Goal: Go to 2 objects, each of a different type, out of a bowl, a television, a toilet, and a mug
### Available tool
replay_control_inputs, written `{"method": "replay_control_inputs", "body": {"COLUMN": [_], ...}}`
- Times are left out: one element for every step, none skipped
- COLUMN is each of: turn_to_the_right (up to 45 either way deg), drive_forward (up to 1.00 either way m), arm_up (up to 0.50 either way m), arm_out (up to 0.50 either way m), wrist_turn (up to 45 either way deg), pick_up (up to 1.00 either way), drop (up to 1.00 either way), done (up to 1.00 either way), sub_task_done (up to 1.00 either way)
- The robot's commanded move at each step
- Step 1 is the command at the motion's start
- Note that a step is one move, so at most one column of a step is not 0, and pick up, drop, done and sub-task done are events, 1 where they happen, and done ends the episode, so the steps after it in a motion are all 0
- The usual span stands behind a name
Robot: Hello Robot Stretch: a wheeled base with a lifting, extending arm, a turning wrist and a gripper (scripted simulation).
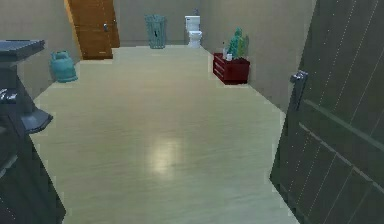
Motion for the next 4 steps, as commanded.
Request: {"method": "replay_control_inputs", "body": {"turn_to_the_right": [0.0, 0.0, 0.0, -3.0], "drive_forward": [1.00, 1.00, 1.00, 0.00], "arm_up": [0.00, 0.00, 0.00, 0.00], "arm_out": [0.00, 0.00, 0.00, 0.00], "wrist_turn": [0.0, 0.0, 0.0, 0.0], "pick_up": [0.00, 0.00, 0.00, 0.00], "drop": [0.00, 0.00, 0.00, 0.00], "done": [0.00, 0.00, 0.00, 0.00], "sub_task_done": [0.00, 0.00, 0.00, 0.00]}}
